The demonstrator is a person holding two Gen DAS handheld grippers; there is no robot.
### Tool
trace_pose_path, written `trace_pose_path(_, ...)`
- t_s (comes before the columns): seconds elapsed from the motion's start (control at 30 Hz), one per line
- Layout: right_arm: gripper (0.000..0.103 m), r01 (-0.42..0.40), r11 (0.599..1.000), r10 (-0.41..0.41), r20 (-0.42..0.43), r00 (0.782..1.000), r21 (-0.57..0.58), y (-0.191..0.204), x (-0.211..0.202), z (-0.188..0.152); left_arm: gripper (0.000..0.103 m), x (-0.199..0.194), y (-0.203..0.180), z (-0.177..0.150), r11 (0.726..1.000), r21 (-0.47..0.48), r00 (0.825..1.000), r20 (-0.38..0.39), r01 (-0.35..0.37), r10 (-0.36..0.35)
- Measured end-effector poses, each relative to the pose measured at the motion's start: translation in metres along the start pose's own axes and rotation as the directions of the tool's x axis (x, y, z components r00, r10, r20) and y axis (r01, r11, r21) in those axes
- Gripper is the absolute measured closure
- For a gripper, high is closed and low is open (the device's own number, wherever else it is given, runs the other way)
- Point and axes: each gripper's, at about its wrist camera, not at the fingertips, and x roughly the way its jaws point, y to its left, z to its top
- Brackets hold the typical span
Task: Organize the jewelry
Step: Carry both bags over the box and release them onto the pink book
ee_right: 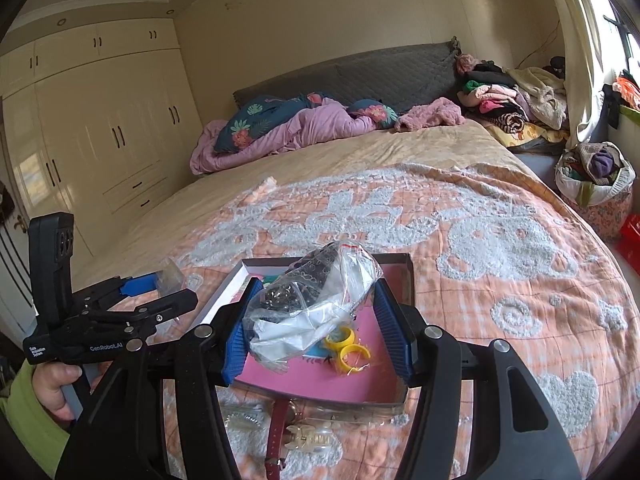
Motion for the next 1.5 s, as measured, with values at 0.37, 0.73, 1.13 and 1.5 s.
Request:
trace_pose_path(0.37,0.048,0.015,1.0,-0.015,-0.026,1.0,-0.007,-0.011,0.019,0.003,0.027,0.024,-0.01,-0.002,0.999,0.038,1.0,-0.028,0.007,-0.006)
trace_pose_path(0.73,0.048,0.045,0.999,-0.048,-0.112,0.993,-0.027,-0.023,0.06,-0.006,0.027,0.064,-0.007,-0.017,0.999,0.042,0.994,-0.113,0.011,-0.006)
trace_pose_path(1.13,0.048,0.087,0.996,-0.084,-0.224,0.971,0.003,-0.045,0.1,-0.039,0.021,0.087,-0.002,-0.029,0.999,0.037,0.987,-0.163,0.004,0.003)
trace_pose_path(1.5,0.046,0.088,0.996,-0.089,-0.266,0.96,-0.014,-0.047,0.114,-0.05,0.016,0.087,0.005,-0.029,1.0,0.023,0.986,-0.165,-0.01,0.014)
